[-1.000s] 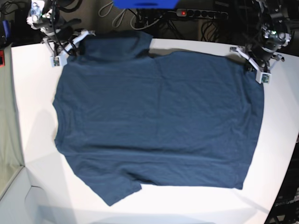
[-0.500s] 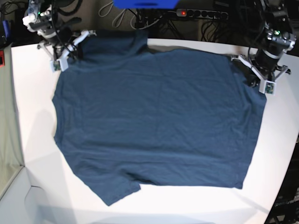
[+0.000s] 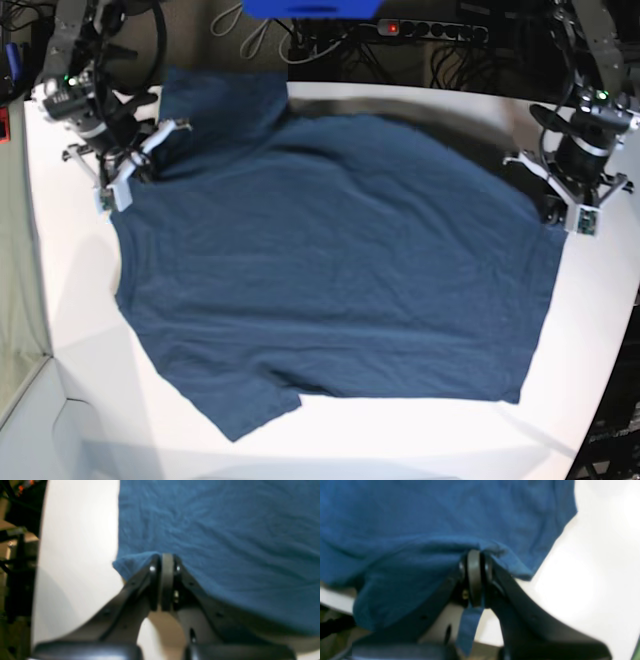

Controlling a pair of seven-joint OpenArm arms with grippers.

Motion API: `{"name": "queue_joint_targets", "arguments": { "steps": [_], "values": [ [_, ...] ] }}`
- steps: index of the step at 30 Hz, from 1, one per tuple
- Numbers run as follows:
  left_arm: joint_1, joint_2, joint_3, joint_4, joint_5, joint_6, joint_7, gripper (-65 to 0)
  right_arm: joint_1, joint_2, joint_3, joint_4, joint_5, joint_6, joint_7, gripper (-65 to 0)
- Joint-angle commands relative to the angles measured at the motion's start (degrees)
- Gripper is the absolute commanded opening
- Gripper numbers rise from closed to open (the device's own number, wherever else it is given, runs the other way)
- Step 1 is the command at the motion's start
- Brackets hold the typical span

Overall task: Layout the t-shirt on the table in an organized manner, then fold the t-shirt properly
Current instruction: 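Lift the shoulder edge with both grippers and fold it toward the hem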

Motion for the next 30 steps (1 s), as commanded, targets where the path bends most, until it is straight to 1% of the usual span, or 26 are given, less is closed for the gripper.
{"name": "queue_joint_targets", "arguments": {
  "steps": [1, 3, 6, 12, 15, 20, 25, 30],
  "values": [
    [-0.7, -0.8, -0.3, -0.3, -0.2, 0.2, -1.0, -64.9, 1.2, 0.4, 0.7, 0.8, 0.1, 0.1, 0.6, -65.0],
    [-1.6, -1.7, -0.3, -1.9, -0.2, 0.2, -1.0, -64.9, 2.8, 0.5, 1.0, 0.2, 0.0, 0.1, -0.1, -65.0],
    [-2.1, -2.7, -0.3, -4.1, -0.2, 0.2, -1.0, -64.9, 4.7, 2.3, 0.8, -1.4, 0.0, 0.1, -0.1, -65.0],
    [-5.3, -2.9, -0.1, -7.9, -0.3, 0.2, -1.0, -64.9, 8.8, 3.0, 0.9, -6.9, 0.0, 0.1, 0.0, -65.0],
    [-6.4, -3.0, 0.2, -8.8, -0.3, 0.2, -1.0, -64.9, 9.9, 4.0, 0.6, -8.7, 0.0, 0.1, 0.3, -65.0],
    [-6.4, -3.0, 0.3, -8.1, -0.6, 0.2, -1.0, -64.9, 10.5, 4.1, 0.9, -9.5, 0.0, 0.1, 0.4, -65.0],
    [-5.8, -2.9, -0.1, -5.0, -0.7, 0.2, -1.0, -64.9, 10.1, 4.1, 0.9, -9.4, 0.0, 0.1, 0.5, -65.0],
    [-7.1, -3.2, 0.2, -6.3, -0.3, 0.2, -1.0, -64.9, 10.4, 4.1, 0.6, -9.4, 0.0, 0.1, 0.5, -65.0]
  ]
}}
